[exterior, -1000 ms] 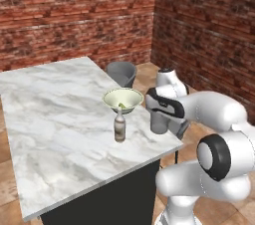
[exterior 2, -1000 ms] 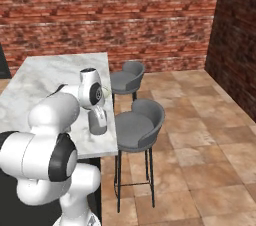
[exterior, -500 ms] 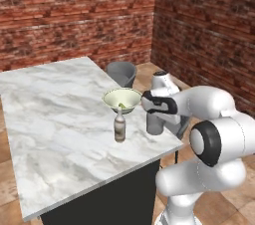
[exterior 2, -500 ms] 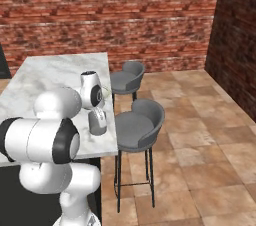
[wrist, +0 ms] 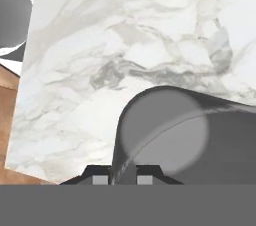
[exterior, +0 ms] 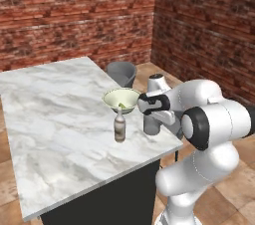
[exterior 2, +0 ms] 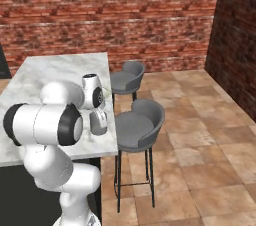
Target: There is a bowl on the dining counter. Grab a lemon wedge from the fridge and place it in the bowl. Then get the liquor bottle and glass cup from the cabinet and place them next to the bowl.
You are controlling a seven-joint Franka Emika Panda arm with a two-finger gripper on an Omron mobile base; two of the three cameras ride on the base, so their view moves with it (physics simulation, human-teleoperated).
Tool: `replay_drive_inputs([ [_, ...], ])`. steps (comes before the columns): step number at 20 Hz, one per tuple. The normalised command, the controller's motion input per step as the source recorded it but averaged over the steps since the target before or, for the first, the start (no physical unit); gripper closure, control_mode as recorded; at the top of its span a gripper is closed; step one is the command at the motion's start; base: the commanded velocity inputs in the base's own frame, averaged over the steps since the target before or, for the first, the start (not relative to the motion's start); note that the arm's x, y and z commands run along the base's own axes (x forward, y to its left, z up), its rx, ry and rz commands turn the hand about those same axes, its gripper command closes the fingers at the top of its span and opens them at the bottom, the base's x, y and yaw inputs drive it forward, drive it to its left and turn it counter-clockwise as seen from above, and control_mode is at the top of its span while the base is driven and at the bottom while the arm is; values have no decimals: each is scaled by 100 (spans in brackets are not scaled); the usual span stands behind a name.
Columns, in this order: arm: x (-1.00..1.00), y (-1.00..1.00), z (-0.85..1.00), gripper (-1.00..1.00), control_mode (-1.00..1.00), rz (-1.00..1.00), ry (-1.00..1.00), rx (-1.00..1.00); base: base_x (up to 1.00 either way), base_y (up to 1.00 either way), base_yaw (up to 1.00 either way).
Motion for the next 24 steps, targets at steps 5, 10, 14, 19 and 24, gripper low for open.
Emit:
replay_drive_inputs([
  [5,10,6,-24,-100,-100,0,0,0,0,0,0],
  [10,-6,-6,9,-100,-100,0,0,1,0,0,0],
  [14,-42,-31,37,-100,-100,0,0,3,0,0,0],
  [19,-53,-42,58,-100,-100,0,0,3,0,0,0],
  [24,-53,-48,64,-100,-100,0,0,4,0,0,0],
])
